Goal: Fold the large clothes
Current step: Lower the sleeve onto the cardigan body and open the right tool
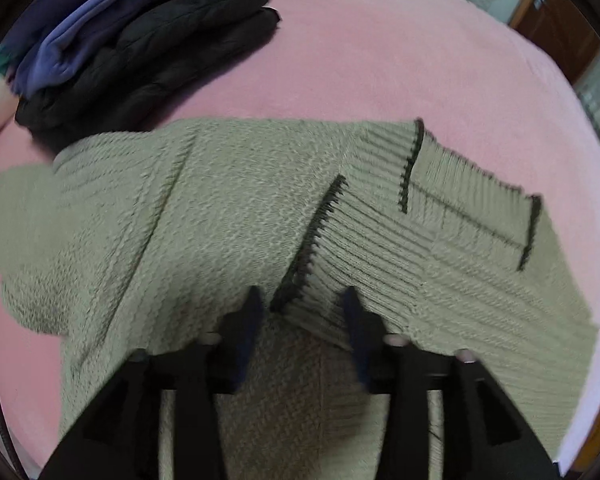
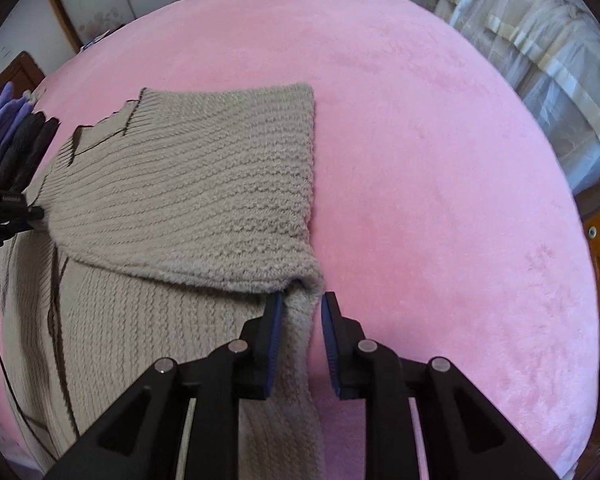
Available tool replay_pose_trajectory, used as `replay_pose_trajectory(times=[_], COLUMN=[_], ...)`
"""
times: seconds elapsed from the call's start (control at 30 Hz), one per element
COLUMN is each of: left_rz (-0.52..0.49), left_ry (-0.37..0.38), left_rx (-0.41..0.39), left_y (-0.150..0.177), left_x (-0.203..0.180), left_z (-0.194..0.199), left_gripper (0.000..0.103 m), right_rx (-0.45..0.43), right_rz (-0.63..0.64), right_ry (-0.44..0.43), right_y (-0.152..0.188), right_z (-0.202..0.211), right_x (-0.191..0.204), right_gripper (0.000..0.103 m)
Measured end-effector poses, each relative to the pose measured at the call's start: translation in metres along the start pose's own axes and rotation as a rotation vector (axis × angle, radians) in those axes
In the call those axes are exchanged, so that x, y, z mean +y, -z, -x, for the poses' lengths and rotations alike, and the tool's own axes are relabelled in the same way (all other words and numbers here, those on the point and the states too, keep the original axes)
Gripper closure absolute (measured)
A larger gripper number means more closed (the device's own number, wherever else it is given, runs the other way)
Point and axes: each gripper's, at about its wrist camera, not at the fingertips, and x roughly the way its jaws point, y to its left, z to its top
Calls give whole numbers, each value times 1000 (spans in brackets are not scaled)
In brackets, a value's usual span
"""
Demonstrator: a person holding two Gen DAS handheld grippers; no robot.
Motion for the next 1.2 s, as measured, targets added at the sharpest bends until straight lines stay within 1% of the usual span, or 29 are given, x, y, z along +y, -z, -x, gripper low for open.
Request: replay_pose_trajectory(times=[0.07,0.13,0.17,0.2,0.27,0.3,0.33,0.37,0.4,0.5,0.6,0.7,0.83,0.87,0.9,0.93,1.03,1.07,1.1,1.13,1.17,1.2], left_rz=[23,17,7,-16,-63,-88,-105,-121,-133,-129,-135,-156,-203,-215,-227,-230,-215,-210,-207,-214,-226,-247], left_ry=[21,38,50,65,77,76,71,64,59,84,98,124,138,129,107,99,53,42,27,10,2,-11], left_rx=[-44,-87,-103,-122,-142,-148,-150,-147,-139,-124,-110,-107,-79,-70,-60,-55,-52,-47,-39,-30,-26,-33], left_y=[-1,-2,-2,-3,-3,-3,-3,-5,-6,-20,-23,-21,-10,-7,-4,-3,-4,-5,-6,-6,-7,-6], left_x=[4,2,-1,-8,-21,-28,-34,-39,-43,-51,-55,-59,-67,-68,-70,-70,-68,-67,-65,-65,-66,-69], left_z=[18,34,40,47,51,51,49,46,41,24,15,13,5,2,-4,-8,-21,-26,-33,-40,-44,-47], left_gripper=[52,49,44,36,27,27,27,27,27,27,27,27,27,29,30,31,31,31,31,31,31,31], right_rx=[-37,-77,-88,-95,-112,-114,-109,-109,-110,-109,-75,-43,-5,-5,-15,-30,-73,-83,-92,-81,-50,-27], right_rz=[-5,-18,-24,-30,-37,-34,-31,-31,-32,-51,-85,-110,-100,-91,-71,-46,-22,-21,-19,-22,-31,-47], right_ry=[-20,-15,-13,-15,-16,-14,-13,-16,-17,-27,-59,-82,-99,-99,-94,-74,-21,-5,38,82,106,90], right_y=[0,-7,-13,-18,-37,-46,-54,-65,-74,-99,-123,-135,-144,-144,-144,-144,-144,-144,-142,-142,-140,-139], right_z=[14,27,30,31,27,23,17,9,0,-26,-56,-76,-95,-97,-98,-96,-92,-92,-94,-98,-103,-107], right_x=[-4,-8,-8,-8,-6,-6,-5,-4,-5,-10,-18,-22,-19,-18,-16,-14,-13,-14,-16,-18,-22,-27], right_gripper=[83,83,83,83,83,81,76,74,73,73,73,73,73,74,78,88,91,94,97,101,101,101])
